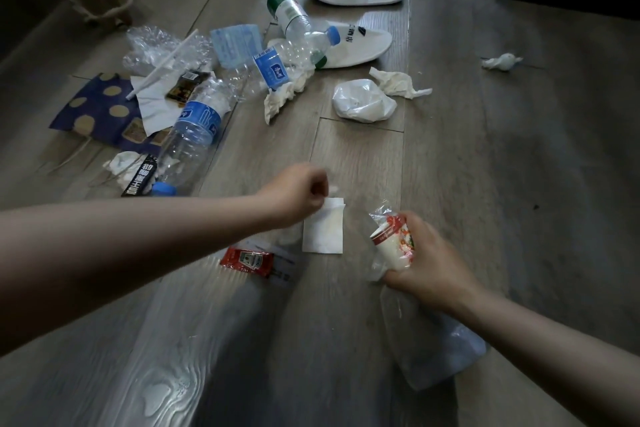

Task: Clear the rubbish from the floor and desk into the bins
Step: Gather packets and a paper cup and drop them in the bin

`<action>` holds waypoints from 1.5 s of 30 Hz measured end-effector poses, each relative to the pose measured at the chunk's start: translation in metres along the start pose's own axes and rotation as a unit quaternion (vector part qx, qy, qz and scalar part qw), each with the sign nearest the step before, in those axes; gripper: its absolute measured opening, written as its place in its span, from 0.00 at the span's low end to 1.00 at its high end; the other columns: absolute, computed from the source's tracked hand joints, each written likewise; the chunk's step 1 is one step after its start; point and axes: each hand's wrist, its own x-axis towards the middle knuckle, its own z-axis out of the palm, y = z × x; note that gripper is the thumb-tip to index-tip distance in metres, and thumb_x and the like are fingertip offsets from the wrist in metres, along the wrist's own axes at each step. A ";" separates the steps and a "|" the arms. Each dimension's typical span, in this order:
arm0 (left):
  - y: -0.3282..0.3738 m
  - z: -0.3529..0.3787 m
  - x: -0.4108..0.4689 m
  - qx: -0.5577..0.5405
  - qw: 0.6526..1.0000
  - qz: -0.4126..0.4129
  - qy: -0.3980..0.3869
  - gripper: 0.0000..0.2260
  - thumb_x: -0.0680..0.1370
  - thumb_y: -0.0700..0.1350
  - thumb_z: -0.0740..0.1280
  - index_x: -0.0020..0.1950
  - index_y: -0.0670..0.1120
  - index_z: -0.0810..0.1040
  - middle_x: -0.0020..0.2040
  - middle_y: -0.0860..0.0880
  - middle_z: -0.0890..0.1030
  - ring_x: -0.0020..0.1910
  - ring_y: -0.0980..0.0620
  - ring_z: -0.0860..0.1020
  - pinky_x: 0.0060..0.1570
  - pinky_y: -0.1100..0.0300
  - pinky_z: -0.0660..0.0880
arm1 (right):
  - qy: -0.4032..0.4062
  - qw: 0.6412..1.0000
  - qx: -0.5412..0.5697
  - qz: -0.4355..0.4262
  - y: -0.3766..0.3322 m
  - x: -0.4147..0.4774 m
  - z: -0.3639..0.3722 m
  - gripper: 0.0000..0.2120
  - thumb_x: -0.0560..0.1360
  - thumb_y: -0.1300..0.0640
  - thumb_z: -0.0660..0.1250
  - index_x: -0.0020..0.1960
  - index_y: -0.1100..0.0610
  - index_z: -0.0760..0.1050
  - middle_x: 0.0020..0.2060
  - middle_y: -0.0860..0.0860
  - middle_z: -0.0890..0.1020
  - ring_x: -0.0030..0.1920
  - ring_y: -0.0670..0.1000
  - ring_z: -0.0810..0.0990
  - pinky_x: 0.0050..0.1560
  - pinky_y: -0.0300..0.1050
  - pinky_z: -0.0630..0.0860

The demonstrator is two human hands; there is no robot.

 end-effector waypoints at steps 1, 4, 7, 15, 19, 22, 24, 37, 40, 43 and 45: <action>0.000 0.008 -0.002 0.053 0.998 0.011 -0.009 0.10 0.76 0.45 0.69 0.56 0.47 0.75 0.58 0.48 0.73 0.56 0.49 0.73 0.54 0.57 0.73 | -0.001 1.000 -0.003 -0.001 0.000 0.000 0.000 0.44 0.56 0.37 0.75 0.68 0.41 0.63 0.55 0.44 0.73 0.50 0.48 0.75 0.46 0.44 0.72; 0.003 0.021 -0.005 0.131 0.991 0.024 -0.008 0.33 0.70 0.59 0.71 0.71 0.50 0.64 0.70 0.47 0.60 0.68 0.45 0.60 0.63 0.51 0.66 | 0.006 1.000 -0.005 -0.001 0.001 -0.001 -0.001 0.41 0.58 0.44 0.75 0.67 0.43 0.63 0.54 0.46 0.74 0.50 0.49 0.76 0.46 0.45 0.74; 0.008 0.028 -0.006 0.177 0.984 -0.003 -0.024 0.49 0.64 0.70 0.69 0.77 0.55 0.49 0.76 0.49 0.47 0.74 0.41 0.48 0.69 0.41 0.62 | 0.010 1.000 -0.010 0.002 0.003 -0.003 -0.002 0.41 0.58 0.46 0.75 0.68 0.44 0.63 0.54 0.47 0.73 0.52 0.50 0.76 0.51 0.51 0.77; 0.003 0.043 0.002 0.238 0.968 -0.012 -0.077 0.32 0.69 0.58 0.72 0.69 0.52 0.64 0.65 0.45 0.63 0.64 0.40 0.63 0.57 0.47 0.73 | -0.005 1.000 -0.012 0.016 0.004 -0.007 -0.005 0.42 0.60 0.48 0.77 0.68 0.45 0.62 0.55 0.47 0.72 0.53 0.50 0.74 0.51 0.52 0.77; -0.013 0.022 0.009 0.171 0.982 0.021 -0.080 0.15 0.74 0.45 0.70 0.59 0.46 0.75 0.59 0.45 0.71 0.58 0.44 0.72 0.52 0.52 0.76 | -0.007 1.000 -0.016 0.018 0.000 -0.010 -0.005 0.40 0.61 0.49 0.76 0.69 0.46 0.61 0.56 0.47 0.71 0.53 0.50 0.74 0.51 0.50 0.76; -0.027 0.013 0.012 0.155 0.985 0.016 -0.076 0.07 0.74 0.41 0.69 0.41 0.51 0.74 0.51 0.47 0.77 0.49 0.46 0.77 0.45 0.56 0.74 | -0.002 1.000 -0.027 0.013 -0.003 -0.010 -0.005 0.39 0.61 0.50 0.76 0.68 0.47 0.62 0.55 0.48 0.72 0.52 0.50 0.74 0.50 0.49 0.75; -0.038 0.010 0.012 0.154 0.986 0.014 -0.068 0.15 0.73 0.41 0.70 0.34 0.55 0.68 0.41 0.51 0.76 0.44 0.46 0.78 0.39 0.55 0.74 | 0.000 1.000 -0.027 0.010 -0.005 -0.010 -0.006 0.39 0.61 0.50 0.76 0.68 0.48 0.63 0.55 0.48 0.73 0.52 0.51 0.74 0.51 0.50 0.76; -0.078 -0.031 -0.071 0.223 0.956 0.099 -0.165 0.24 0.73 0.60 0.69 0.65 0.50 0.71 0.60 0.53 0.69 0.57 0.56 0.69 0.54 0.65 0.68 | -0.001 0.999 -0.047 0.004 -0.011 -0.015 -0.006 0.39 0.59 0.49 0.75 0.67 0.47 0.63 0.54 0.49 0.74 0.50 0.52 0.75 0.48 0.51 0.76; -0.084 -0.024 -0.080 0.278 0.939 0.113 -0.165 0.38 0.64 0.71 0.68 0.68 0.53 0.66 0.64 0.53 0.63 0.62 0.55 0.63 0.61 0.59 0.68 | -0.007 0.999 -0.048 -0.002 -0.014 -0.016 -0.004 0.39 0.60 0.50 0.75 0.67 0.47 0.63 0.54 0.49 0.74 0.50 0.52 0.75 0.49 0.50 0.76; -0.086 -0.012 -0.079 0.335 0.924 0.128 -0.130 0.38 0.63 0.67 0.70 0.68 0.52 0.65 0.66 0.50 0.64 0.63 0.50 0.64 0.60 0.55 0.70 | -0.010 0.999 -0.050 -0.004 -0.018 -0.018 -0.003 0.38 0.60 0.50 0.75 0.67 0.47 0.64 0.53 0.49 0.74 0.50 0.52 0.75 0.48 0.51 0.76; -0.083 -0.010 -0.075 0.318 0.934 0.112 -0.121 0.36 0.64 0.64 0.72 0.67 0.52 0.67 0.64 0.50 0.65 0.62 0.49 0.65 0.59 0.55 0.70 | -0.010 0.999 -0.053 -0.005 -0.018 -0.018 -0.003 0.38 0.60 0.50 0.76 0.67 0.47 0.64 0.53 0.49 0.74 0.50 0.52 0.75 0.49 0.51 0.76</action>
